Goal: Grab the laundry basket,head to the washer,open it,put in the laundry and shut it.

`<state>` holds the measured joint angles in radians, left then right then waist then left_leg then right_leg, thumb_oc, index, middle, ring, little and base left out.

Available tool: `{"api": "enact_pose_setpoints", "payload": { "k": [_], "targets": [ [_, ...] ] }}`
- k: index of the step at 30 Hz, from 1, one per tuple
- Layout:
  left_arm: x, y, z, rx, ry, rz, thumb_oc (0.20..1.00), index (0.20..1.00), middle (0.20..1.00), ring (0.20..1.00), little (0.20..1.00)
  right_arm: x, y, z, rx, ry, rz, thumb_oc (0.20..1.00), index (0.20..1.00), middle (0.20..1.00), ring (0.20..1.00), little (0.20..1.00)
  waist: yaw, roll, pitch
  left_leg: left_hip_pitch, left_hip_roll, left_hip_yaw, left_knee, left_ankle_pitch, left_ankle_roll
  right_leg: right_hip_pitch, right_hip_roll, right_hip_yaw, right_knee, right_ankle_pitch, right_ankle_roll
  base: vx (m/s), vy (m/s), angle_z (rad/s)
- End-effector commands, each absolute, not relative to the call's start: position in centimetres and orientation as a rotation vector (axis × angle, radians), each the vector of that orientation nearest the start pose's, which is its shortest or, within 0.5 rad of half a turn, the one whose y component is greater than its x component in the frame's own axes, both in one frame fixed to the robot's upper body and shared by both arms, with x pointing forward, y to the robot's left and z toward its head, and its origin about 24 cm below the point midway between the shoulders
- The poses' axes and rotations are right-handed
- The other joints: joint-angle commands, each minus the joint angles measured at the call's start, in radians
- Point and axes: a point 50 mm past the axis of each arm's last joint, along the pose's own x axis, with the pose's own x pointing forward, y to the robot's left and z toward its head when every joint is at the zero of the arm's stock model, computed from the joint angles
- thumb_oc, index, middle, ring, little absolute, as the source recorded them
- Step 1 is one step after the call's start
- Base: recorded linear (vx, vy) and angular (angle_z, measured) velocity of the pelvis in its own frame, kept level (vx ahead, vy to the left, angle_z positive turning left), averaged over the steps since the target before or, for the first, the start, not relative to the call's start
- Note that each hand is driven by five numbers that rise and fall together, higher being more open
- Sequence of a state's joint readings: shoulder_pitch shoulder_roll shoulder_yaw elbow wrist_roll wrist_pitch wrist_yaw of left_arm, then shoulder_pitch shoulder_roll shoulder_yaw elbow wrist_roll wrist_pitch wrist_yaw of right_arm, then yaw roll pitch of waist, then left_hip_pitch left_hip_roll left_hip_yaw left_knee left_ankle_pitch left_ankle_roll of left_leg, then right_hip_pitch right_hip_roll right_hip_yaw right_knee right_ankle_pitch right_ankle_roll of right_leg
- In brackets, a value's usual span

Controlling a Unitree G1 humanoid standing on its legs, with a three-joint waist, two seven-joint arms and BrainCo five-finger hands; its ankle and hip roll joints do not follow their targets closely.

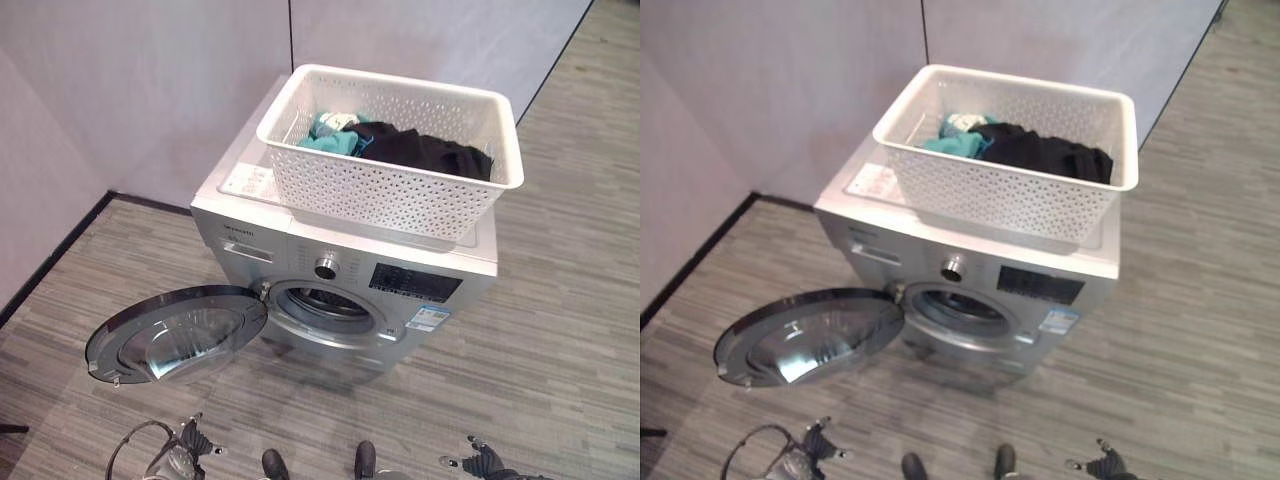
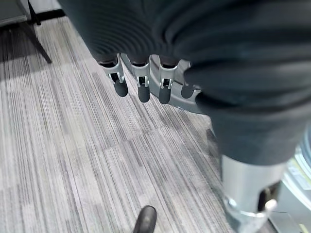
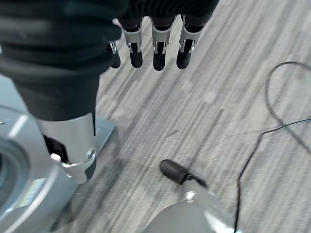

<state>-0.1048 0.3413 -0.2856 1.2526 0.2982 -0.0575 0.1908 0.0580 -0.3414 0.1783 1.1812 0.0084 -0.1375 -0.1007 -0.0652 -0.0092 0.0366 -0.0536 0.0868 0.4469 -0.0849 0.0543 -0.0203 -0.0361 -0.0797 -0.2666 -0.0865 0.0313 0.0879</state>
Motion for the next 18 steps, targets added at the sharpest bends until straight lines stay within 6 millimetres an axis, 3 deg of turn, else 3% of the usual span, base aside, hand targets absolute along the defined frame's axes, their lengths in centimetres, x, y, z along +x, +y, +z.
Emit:
{"api": "enact_pose_setpoints", "payload": {
  "k": [1,3,4,5,6,8,11,16,18],
  "targets": [
    [15.6,27.1,-12.8,0.756,0.966,0.027,1.000,1.000,1.000,1.000,1.000,7.9,-26.7,-14.9,-0.395,1.107,-0.111,1.000,1.000,1.000,1.000,1.000,-0.001,-0.035,0.030,-0.019,-0.015,-0.049,0.128,-0.056,-0.030,0.008,0.027,0.059,0.030,-0.039,0.027,-0.05,-0.205,0.27],
    [15.6,27.0,-12.8,0.740,0.967,0.029,1.000,1.000,1.000,1.000,1.000,7.9,-26.6,-15.0,-0.390,1.112,-0.101,1.000,1.000,1.000,1.000,1.000,0.006,-0.044,0.040,-0.040,-0.005,-0.046,0.174,-0.029,-0.027,0.001,0.029,0.059,0.038,-0.028,0.009,-0.07,-0.135,0.09],
    [15.4,26.9,-13.0,0.718,0.974,0.021,1.000,1.000,1.000,1.000,1.000,7.5,-26.9,-15.1,-0.394,1.142,-0.091,1.000,1.000,1.000,1.000,1.000,0.035,-0.062,0.059,-0.094,-0.001,-0.164,0.313,-0.018,-0.036,0.015,0.036,0.084,0.051,-0.037,-0.010,0.04,-0.057,-0.09],
    [15.4,26.7,-13.1,0.694,0.972,0.017,1.000,1.000,1.000,1.000,1.000,6.5,-27.6,-15.1,-0.409,1.186,-0.100,1.000,1.000,1.000,1.000,1.000,0.056,-0.068,0.076,-0.138,-0.030,-0.317,0.264,-0.007,-0.039,0.023,0.033,0.100,0.064,-0.052,-0.011,0.07,-0.043,-0.28],
    [15.3,26.7,-13.1,0.693,0.976,0.013,1.000,1.000,1.000,1.000,1.000,5.9,-27.9,-15.1,-0.416,1.210,-0.108,1.000,1.000,1.000,1.000,1.000,0.057,-0.069,0.076,-0.156,-0.008,-0.321,0.217,-0.001,-0.041,0.030,0.031,0.095,0.064,-0.061,-0.007,0.10,0.068,-0.36],
    [15.1,26.8,-13.1,0.691,0.981,0.010,1.000,1.000,1.000,1.000,1.000,4.9,-28.4,-15.1,-0.421,1.243,-0.124,1.000,1.000,1.000,1.000,1.000,0.065,-0.065,0.072,-0.205,0.053,-0.313,0.155,0.081,-0.061,0.045,0.026,0.080,0.064,-0.079,-0.001,0.14,0.095,-0.08],
    [14.8,26.9,-13.2,0.676,0.994,0.007,1.000,1.000,1.000,1.000,1.000,5.1,-29.3,-14.8,-0.445,1.246,-0.133,1.000,1.000,1.000,1.000,1.000,0.091,-0.061,0.086,-0.217,0.038,-0.447,0.141,0.092,-0.075,0.068,0.020,0.129,0.067,-0.092,0.002,0.18,0.160,0.15],
    [13.2,27.4,-13.7,0.662,1.042,0.008,1.000,1.000,1.000,1.000,1.000,5.5,-29.8,-14.5,-0.435,1.233,-0.144,1.000,1.000,1.000,1.000,1.000,0.080,-0.057,0.056,-0.180,0.009,-0.419,0.151,0.032,-0.055,0.061,-0.030,0.174,0.077,-0.093,0.034,0.14,0.256,-0.63],
    [12.7,27.7,-13.7,0.659,1.042,-0.002,1.000,1.000,1.000,1.000,1.000,8.2,-30.2,-13.8,-0.443,1.139,-0.143,1.000,1.000,1.000,1.000,1.000,0.088,-0.066,0.057,-0.169,-0.027,-0.372,0.173,-0.017,-0.016,0.016,-0.082,0.219,0.113,-0.070,0.069,0.14,0.464,-0.79]
  ]
}}
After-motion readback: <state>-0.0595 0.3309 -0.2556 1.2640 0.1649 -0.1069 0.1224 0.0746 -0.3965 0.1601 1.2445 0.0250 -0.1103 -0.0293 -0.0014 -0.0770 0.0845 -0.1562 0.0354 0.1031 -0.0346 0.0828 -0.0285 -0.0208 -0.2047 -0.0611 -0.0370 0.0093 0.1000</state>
